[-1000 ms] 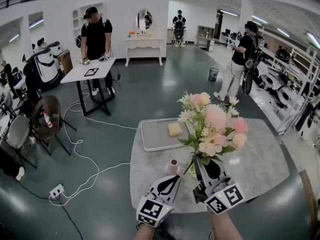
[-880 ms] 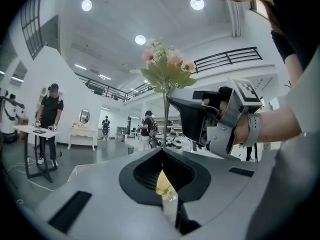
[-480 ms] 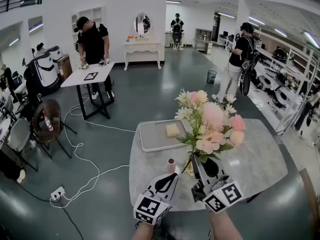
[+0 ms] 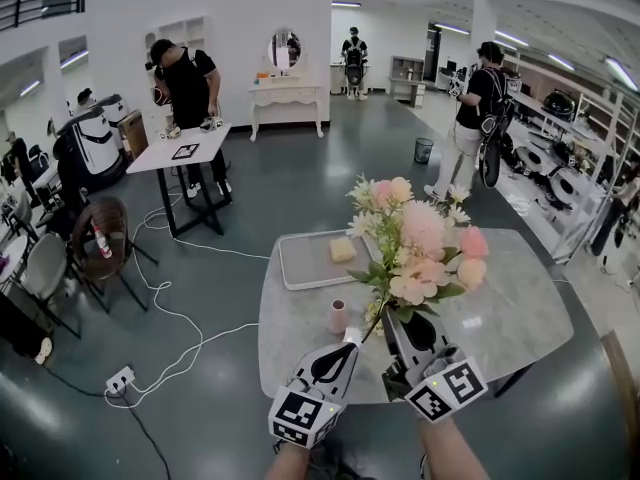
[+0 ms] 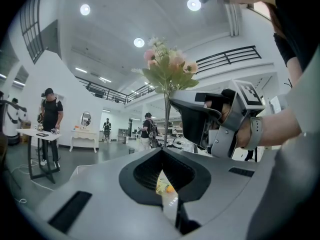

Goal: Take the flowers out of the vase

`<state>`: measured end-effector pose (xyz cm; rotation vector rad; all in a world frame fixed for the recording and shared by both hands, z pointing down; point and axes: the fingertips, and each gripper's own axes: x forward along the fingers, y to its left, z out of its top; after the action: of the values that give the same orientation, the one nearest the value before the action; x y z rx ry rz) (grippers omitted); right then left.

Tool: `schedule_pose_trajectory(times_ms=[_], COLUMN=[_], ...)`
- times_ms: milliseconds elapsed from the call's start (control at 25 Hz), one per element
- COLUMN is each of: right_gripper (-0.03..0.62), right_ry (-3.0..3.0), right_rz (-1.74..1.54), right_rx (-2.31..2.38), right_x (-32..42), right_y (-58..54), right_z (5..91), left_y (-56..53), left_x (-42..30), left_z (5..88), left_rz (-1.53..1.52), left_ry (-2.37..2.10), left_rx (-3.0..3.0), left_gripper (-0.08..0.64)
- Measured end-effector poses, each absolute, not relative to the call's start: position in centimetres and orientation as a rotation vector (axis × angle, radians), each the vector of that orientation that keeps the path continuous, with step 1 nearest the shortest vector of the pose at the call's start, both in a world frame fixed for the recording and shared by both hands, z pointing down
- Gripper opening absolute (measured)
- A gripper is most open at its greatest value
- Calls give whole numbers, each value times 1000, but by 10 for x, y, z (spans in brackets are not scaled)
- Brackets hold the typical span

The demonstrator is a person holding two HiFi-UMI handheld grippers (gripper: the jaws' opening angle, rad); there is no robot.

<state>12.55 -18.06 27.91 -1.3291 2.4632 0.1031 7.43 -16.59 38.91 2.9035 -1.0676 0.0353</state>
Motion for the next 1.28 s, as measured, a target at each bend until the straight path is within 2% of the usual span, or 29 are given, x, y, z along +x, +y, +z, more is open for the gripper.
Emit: schedule_pose_trajectory(times_ms=[600, 1280], right_gripper=[52, 52], right_ry=[2510, 2473], right_rz=[13, 51], right_rx=[-1249, -1312], right_x=[120, 119], right_y=[-142, -115], right_z=[270, 264], left_y=[-117, -93], left_x=[65, 61], left_z=[375, 371], left_rz=[73, 74], left_ry=[-1141, -1066], left_rx=[2813, 2845], left_gripper=[14, 14])
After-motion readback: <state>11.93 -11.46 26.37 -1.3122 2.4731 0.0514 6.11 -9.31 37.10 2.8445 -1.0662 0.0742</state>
